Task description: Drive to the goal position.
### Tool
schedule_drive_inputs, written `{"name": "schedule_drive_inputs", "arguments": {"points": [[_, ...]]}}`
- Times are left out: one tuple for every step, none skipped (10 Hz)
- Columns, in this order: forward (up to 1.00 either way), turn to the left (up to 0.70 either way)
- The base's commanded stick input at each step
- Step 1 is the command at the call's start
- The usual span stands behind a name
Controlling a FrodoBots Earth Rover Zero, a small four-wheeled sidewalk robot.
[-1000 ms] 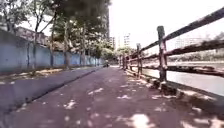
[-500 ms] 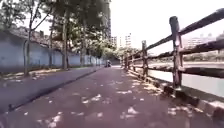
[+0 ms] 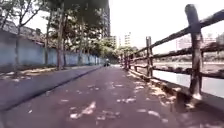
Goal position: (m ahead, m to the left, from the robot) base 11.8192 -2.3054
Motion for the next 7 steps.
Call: {"name": "schedule_drive_inputs", "arguments": {"points": [[1.00,0.01],[1.00,0.01],[1.00,0.01],[1.00,0.01],[1.00,0.01],[1.00,0.01],[1.00,0.01]]}}
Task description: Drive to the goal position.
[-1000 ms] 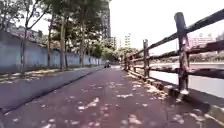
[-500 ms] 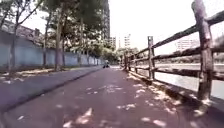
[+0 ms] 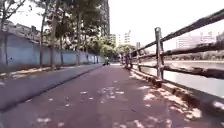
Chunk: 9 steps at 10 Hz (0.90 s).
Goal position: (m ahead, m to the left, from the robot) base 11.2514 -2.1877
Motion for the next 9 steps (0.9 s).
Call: {"name": "schedule_drive_inputs", "arguments": {"points": [[1.00,0.01],[1.00,0.01],[1.00,0.01],[1.00,0.01],[1.00,0.01],[1.00,0.01],[1.00,0.01],[1.00,0.01],[1.00,0.01]]}}
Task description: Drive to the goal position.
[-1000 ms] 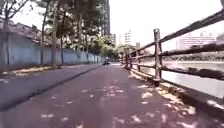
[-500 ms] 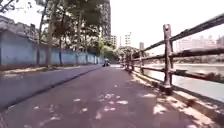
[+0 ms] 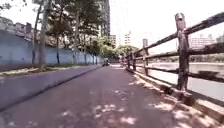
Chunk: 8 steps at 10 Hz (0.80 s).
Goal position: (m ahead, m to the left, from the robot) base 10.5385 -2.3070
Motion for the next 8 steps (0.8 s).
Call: {"name": "schedule_drive_inputs", "arguments": {"points": [[1.00,0.01],[1.00,0.01],[1.00,0.01],[1.00,0.01],[1.00,0.01],[1.00,0.01],[1.00,0.01],[1.00,0.01]]}}
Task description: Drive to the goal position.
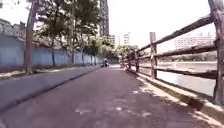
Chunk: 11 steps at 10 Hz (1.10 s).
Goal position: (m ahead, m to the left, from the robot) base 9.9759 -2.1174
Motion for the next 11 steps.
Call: {"name": "schedule_drive_inputs", "arguments": {"points": [[1.00,0.35],[1.00,0.25],[1.00,0.14],[1.00,0.04],[1.00,0.01],[1.00,0.01],[1.00,0.01],[1.00,0.01],[1.00,0.01],[1.00,0.01],[1.00,-0.08]]}}
